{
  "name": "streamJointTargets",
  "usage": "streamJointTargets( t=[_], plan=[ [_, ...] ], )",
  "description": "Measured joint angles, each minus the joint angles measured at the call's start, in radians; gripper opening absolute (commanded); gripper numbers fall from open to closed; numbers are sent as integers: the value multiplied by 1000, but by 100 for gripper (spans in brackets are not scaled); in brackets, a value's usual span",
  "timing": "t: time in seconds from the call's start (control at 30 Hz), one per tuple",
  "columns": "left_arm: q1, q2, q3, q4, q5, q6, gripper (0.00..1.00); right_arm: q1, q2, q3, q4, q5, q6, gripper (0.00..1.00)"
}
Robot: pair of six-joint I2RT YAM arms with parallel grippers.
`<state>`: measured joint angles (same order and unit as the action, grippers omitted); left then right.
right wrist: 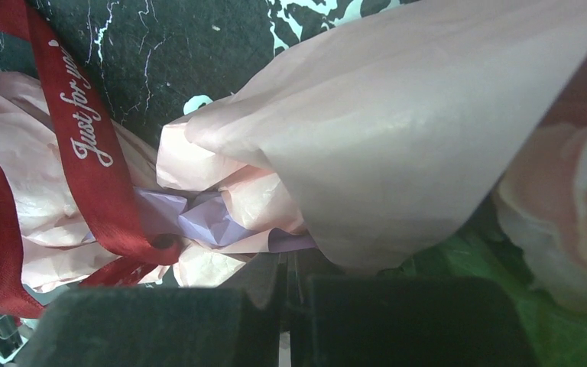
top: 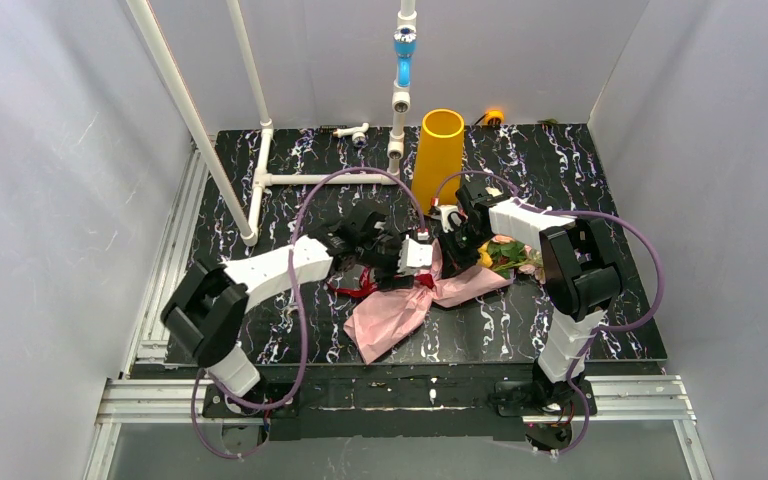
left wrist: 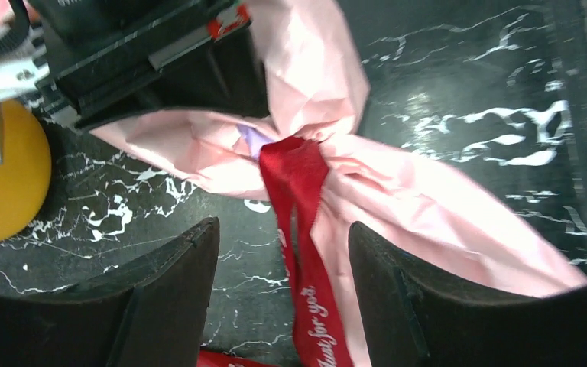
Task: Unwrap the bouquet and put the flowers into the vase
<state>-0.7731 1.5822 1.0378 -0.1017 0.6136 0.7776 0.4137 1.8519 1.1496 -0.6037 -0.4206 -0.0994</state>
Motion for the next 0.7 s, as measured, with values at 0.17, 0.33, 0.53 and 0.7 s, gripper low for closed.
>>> streamJointTargets(
  t=[0.17,0.33,0.53,0.7],
  plan=[
    [14,121,34,30,-40,26,33,0,0,0,0,-3,-9,1],
    [14,158,40,37,-52,38,0,0,0,0,0,-2,-9,1],
    [6,76,43,10,8,25,0,0,1,0,0,3,-2,1],
    [-23,-21,45,-51,35,-22,0,3,14,7,-8,7,11,1]
  ],
)
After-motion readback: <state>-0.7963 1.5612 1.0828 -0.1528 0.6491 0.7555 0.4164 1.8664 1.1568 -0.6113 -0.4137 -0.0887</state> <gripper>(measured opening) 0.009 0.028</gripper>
